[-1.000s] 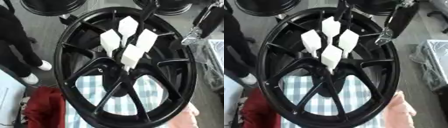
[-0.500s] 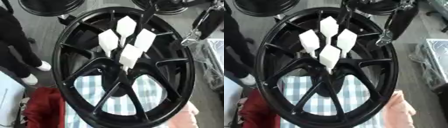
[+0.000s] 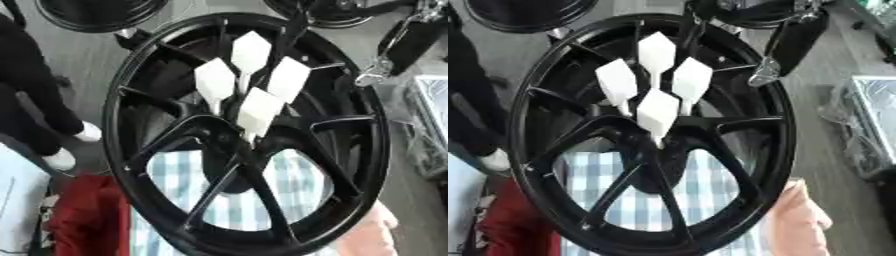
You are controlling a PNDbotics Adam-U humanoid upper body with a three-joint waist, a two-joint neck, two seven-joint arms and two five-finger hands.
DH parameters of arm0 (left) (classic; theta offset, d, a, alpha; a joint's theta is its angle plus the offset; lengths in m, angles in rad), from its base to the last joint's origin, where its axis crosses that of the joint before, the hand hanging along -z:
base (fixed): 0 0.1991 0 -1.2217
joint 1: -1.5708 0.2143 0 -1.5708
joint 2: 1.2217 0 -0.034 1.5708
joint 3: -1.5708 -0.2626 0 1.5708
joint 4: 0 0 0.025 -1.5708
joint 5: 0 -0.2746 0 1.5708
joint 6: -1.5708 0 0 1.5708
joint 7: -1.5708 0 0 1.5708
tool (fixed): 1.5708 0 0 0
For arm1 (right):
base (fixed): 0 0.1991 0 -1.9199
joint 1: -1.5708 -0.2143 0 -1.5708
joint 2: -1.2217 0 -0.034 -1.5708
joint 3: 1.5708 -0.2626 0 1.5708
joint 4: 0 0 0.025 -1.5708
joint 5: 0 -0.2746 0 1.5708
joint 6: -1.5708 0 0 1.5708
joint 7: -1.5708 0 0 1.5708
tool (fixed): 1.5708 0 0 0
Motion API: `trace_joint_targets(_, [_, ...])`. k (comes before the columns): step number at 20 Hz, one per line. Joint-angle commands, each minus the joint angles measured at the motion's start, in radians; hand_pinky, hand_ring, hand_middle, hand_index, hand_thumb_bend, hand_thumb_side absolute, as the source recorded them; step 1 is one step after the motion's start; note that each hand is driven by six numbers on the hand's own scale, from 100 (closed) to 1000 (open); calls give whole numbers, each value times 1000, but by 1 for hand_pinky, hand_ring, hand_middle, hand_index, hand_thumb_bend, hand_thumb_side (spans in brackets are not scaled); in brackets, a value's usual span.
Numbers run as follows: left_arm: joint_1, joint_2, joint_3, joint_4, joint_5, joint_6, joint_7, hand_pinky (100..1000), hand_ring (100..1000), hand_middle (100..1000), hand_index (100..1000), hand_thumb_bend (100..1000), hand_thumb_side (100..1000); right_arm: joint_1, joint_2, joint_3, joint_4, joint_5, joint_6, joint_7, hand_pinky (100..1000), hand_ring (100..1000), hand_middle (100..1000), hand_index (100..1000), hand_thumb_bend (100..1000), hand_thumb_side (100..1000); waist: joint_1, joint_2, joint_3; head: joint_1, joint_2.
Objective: Pull the pin out of the wheel hub.
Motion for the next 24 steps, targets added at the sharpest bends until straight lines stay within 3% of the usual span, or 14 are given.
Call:
trace_joint_targets(1, [-6,17,2,-16,-5,-1,-3,770,806,823,773,218,675,-16,-2,-1,11,21,-50,35,753,750,744,820,458,100,6,-16,1,-3,-12])
trace_joint_targets(24, [-7,9,0,-17,-6,2,-6,772,807,823,771,210,680,-49,66,55,81,71,-76,34,734,730,726,805,456,100,8,-12,4,-11,-25])
